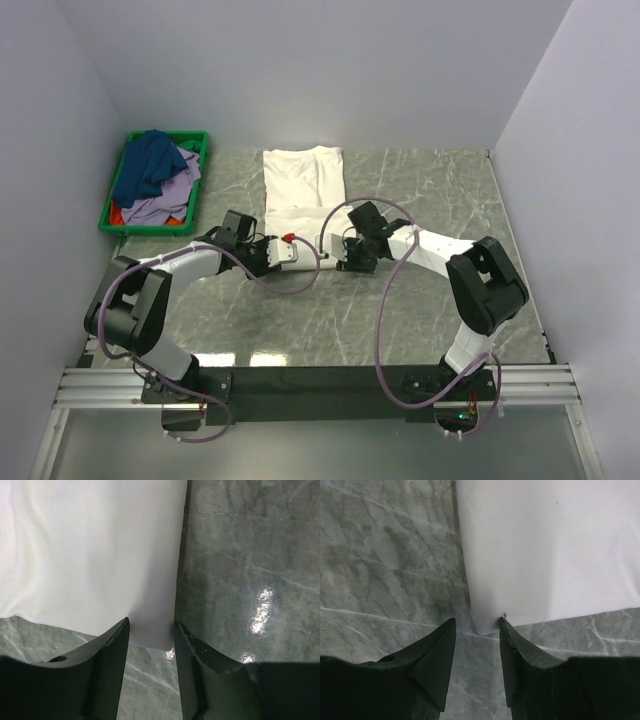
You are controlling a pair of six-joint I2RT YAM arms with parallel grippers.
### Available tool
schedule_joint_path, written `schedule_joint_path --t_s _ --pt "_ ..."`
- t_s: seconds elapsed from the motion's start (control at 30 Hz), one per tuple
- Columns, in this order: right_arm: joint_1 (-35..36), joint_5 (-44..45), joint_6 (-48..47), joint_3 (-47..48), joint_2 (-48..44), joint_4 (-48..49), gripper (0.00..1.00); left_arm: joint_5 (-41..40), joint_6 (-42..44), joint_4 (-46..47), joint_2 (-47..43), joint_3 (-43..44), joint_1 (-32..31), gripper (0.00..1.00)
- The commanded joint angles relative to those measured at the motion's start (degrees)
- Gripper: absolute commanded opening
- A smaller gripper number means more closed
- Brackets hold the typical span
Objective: Fold and stack the t-shirts
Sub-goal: Fold the tshirt
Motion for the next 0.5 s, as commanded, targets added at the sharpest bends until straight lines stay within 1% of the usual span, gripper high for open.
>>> schedule_joint_path --t_s 0.0,0.07,0.1,0.2,0.23,0.3,0.33,0.4,0.47 --pt "0.5 0.8 -0.1 -1.0 0.9 2.0 0.47 -0.5 1.1 2.4 1.4 0.2 -0.6 0.46" --pt "0.7 1.0 -0.4 -1.2 1.5 1.7 0.46 -1.1 1.4 2.5 2.4 0.4 -0.7 0.43" --pt "0.8 1.2 -0.4 -1.5 1.7 2.0 0.45 -1.1 1.5 2.2 2.8 0.7 -0.7 0.39" --pt "0.7 2.4 -0.3 -1.7 2.5 3.0 0.37 -1.3 2.4 0.9 3.6 0.9 -0.7 0.29" --pt "0.7 2.4 0.1 -1.6 3.1 2.8 0.3 -1.1 2.8 0.6 3.4 0.9 -0.7 0.24" --pt "0.7 2.8 0.8 -1.3 3.3 2.8 0.22 -0.8 2.9 0.1 3.0 0.7 -0.7 0.19" --pt "0.8 3.1 1.2 -1.5 3.1 3.2 0.12 -0.7 3.0 -0.2 2.7 0.7 -0.7 0.12" --pt "0.7 3.3 1.3 -2.0 2.4 3.5 0.0 -0.3 2.9 -1.2 2.1 0.8 -0.7 0.05" --pt "0.7 3.3 1.6 -2.2 1.6 2.6 0.0 0.2 2.8 -2.3 1.0 0.8 -0.7 0.01"
